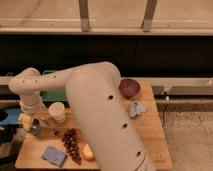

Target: Stack cups on top of each other

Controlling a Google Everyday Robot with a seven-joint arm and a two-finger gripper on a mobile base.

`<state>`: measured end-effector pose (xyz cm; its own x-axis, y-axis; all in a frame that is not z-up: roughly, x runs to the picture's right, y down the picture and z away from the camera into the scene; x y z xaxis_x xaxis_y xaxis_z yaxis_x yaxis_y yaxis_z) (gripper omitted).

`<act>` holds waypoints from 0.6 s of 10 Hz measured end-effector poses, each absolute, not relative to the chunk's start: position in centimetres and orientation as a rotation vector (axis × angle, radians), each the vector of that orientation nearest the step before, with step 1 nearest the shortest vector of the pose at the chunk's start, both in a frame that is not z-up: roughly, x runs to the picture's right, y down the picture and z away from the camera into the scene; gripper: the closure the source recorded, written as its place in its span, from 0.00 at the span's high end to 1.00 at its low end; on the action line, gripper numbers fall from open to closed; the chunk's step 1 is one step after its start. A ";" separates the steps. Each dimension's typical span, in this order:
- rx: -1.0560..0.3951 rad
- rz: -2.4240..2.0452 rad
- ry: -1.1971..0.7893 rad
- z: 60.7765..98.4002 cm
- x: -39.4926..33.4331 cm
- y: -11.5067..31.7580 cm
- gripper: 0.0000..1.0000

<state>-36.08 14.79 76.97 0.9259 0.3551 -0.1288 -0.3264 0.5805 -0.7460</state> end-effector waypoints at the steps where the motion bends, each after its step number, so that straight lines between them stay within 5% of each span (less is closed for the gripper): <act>1: -0.864 0.403 -0.032 77.1 -35.9 14.8 0.78; 6: -0.847 0.446 -0.009 77.8 -34.4 13.9 0.78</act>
